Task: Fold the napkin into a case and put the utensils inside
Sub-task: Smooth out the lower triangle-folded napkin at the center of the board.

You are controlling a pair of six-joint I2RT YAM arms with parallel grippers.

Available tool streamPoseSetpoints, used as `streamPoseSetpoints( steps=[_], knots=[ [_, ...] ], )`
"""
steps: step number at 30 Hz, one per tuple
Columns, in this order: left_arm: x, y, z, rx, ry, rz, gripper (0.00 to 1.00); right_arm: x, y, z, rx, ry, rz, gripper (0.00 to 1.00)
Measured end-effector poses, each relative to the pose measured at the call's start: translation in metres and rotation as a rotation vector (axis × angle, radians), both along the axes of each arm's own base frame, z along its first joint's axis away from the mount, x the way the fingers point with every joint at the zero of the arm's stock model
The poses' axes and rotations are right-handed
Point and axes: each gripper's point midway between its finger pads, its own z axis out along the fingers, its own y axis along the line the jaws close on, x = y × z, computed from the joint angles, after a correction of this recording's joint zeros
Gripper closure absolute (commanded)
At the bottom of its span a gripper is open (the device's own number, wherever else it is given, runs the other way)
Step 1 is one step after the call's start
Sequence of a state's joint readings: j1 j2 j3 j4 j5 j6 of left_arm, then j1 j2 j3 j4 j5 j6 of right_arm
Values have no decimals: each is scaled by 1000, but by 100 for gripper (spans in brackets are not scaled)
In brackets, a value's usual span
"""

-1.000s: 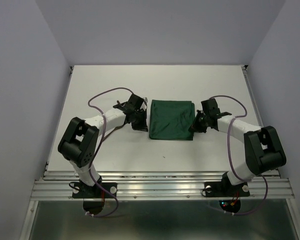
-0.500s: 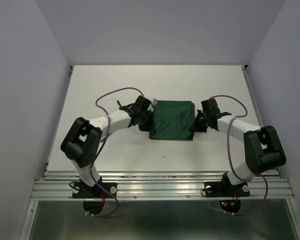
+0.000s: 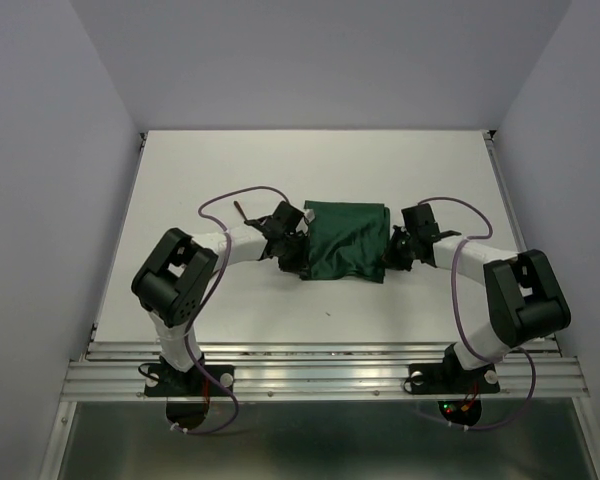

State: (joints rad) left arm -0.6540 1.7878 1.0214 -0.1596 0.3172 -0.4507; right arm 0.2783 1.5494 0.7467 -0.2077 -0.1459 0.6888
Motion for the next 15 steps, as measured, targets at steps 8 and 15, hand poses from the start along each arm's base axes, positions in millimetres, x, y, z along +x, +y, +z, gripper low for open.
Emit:
streamPoseSetpoints(
  steps=[8, 15],
  knots=[
    [-22, 11, 0, 20, 8, -45, 100, -4, -1, 1, -7, -1, 5, 97],
    [-42, 25, 14, 85, 29, -99, 100, -15, -6, 6, -34, 20, 16, 93]
  ],
)
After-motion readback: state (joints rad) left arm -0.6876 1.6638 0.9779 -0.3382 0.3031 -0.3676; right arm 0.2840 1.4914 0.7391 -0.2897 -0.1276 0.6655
